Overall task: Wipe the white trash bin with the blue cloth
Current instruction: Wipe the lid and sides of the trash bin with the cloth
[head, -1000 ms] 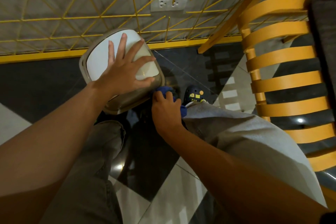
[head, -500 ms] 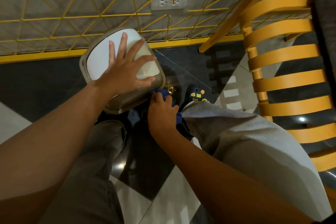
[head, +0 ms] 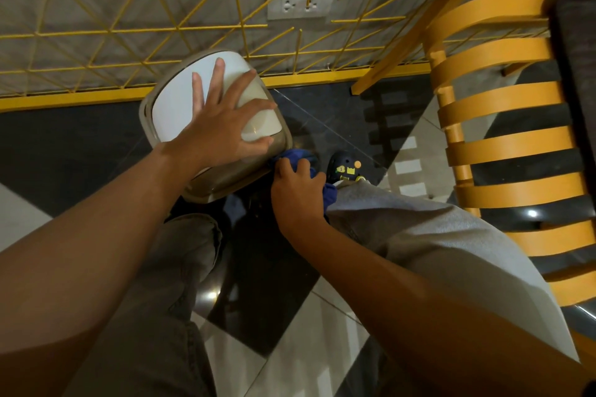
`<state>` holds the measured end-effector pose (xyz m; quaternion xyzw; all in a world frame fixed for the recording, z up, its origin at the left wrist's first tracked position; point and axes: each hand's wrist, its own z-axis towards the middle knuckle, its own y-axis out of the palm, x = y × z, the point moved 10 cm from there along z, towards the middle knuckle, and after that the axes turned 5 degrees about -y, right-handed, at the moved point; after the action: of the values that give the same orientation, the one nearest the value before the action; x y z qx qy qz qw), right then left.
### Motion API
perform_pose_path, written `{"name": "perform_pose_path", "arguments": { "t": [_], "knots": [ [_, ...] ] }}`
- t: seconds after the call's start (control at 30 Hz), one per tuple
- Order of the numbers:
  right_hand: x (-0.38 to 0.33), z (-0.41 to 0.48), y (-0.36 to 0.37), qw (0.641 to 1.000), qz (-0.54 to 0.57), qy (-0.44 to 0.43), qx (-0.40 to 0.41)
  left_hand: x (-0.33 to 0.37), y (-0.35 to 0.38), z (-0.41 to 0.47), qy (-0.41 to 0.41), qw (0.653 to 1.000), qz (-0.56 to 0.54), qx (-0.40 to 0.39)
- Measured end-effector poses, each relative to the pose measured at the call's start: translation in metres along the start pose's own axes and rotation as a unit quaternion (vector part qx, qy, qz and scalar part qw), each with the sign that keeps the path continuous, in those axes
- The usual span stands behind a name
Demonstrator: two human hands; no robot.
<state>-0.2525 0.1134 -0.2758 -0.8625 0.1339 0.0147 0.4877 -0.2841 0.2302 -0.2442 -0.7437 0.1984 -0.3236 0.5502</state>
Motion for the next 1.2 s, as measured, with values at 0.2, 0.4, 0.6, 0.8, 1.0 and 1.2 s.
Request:
{"name": "perform_pose_path", "arguments": {
  "t": [0.2, 0.4, 0.6, 0.8, 1.0, 1.2],
  "knots": [
    [0.000, 0.000, 0.006, 0.999, 0.027, 0.015, -0.009, 0.000, 0.001, -0.001, -0.007, 1.000, -0.003, -0.010],
    [0.006, 0.001, 0.009, 0.987, 0.136, 0.089, 0.013, 0.000, -0.001, -0.002, -0.009, 1.000, 0.000, -0.004],
    [0.016, 0.011, 0.001, 0.998, 0.049, 0.034, 0.023, -0.004, 0.001, 0.003, -0.020, 1.000, 0.010, -0.017],
    [0.023, 0.017, -0.016, 0.990, -0.072, -0.110, 0.044, -0.005, -0.002, 0.004, -0.024, 1.000, 0.000, -0.011],
    [0.023, 0.022, -0.017, 0.981, -0.120, -0.137, 0.060, -0.006, -0.003, 0.005, -0.023, 1.000, -0.007, -0.003],
    [0.027, 0.031, -0.025, 0.974, -0.161, -0.146, 0.069, -0.007, -0.005, 0.005, -0.034, 0.999, -0.015, -0.008]
  ]
}}
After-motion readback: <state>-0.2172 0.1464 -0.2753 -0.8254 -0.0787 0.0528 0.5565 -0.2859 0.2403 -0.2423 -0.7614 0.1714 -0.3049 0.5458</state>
